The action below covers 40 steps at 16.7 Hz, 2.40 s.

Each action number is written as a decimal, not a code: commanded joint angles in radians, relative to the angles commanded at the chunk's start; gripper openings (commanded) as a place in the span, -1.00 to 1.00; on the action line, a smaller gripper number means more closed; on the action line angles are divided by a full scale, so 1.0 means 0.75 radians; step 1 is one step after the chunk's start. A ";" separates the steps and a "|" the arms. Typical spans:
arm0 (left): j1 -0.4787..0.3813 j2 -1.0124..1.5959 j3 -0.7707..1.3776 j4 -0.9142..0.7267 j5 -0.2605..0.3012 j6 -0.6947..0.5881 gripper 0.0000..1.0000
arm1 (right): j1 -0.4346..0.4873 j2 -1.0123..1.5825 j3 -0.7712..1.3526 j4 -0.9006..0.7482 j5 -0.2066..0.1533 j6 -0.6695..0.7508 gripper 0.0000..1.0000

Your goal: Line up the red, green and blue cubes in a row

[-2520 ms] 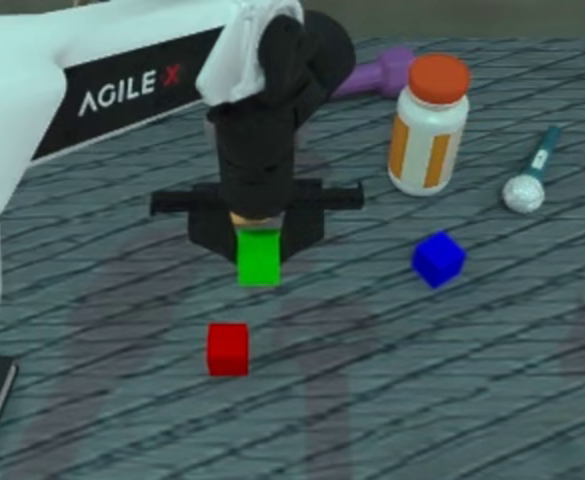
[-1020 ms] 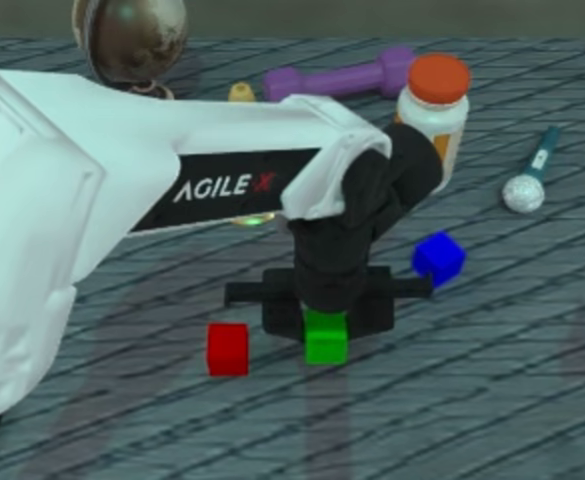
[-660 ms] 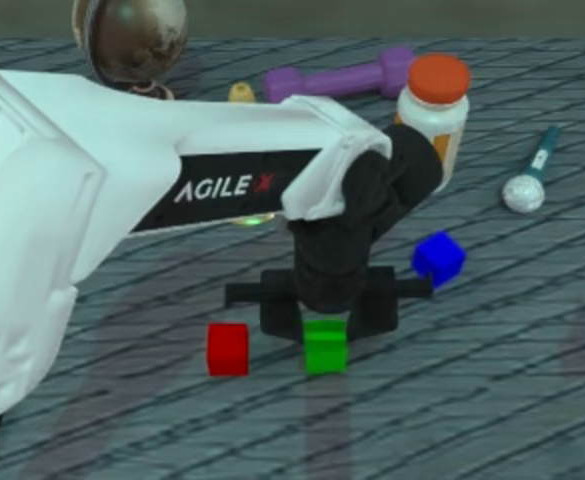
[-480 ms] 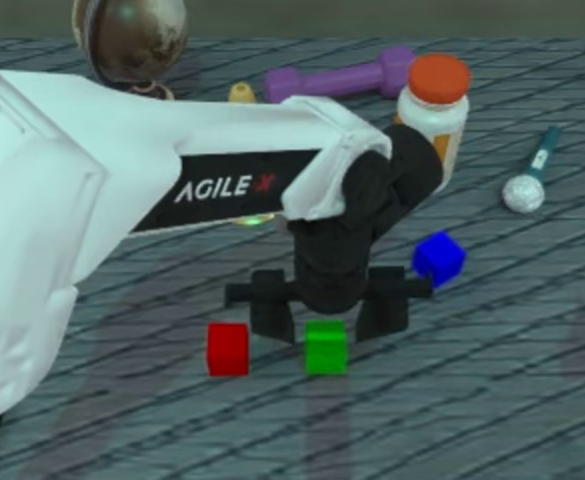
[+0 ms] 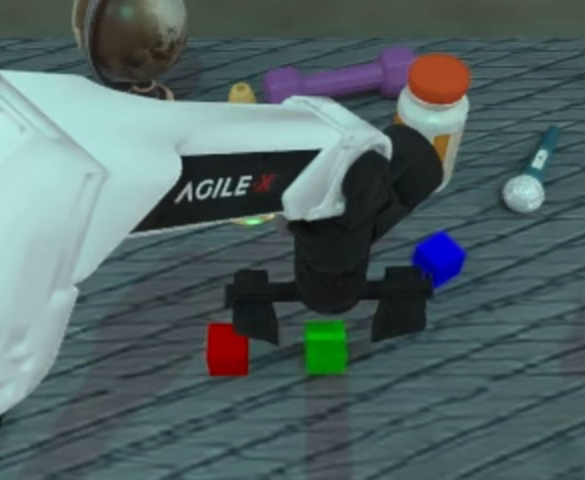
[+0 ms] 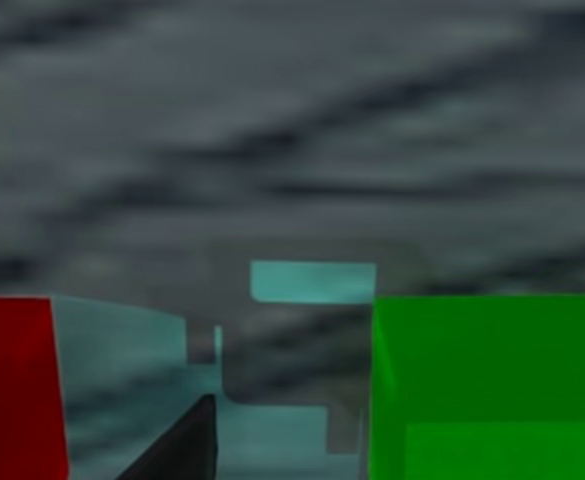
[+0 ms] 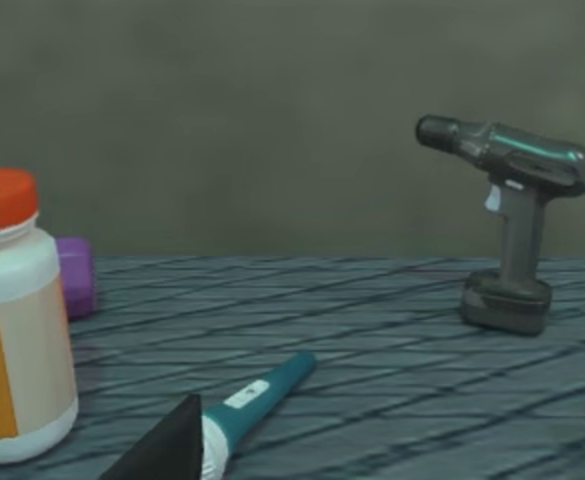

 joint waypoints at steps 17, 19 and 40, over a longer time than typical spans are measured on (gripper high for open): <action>0.019 -0.102 0.216 -0.314 -0.002 -0.009 1.00 | 0.004 0.013 0.010 -0.010 -0.001 -0.002 1.00; 0.056 -0.161 0.159 -0.276 -0.007 -0.006 1.00 | 0.022 0.081 0.063 -0.060 -0.004 -0.012 1.00; 1.008 -2.513 -1.845 0.998 0.008 0.829 1.00 | 0.503 2.488 2.106 -1.383 0.004 -0.165 1.00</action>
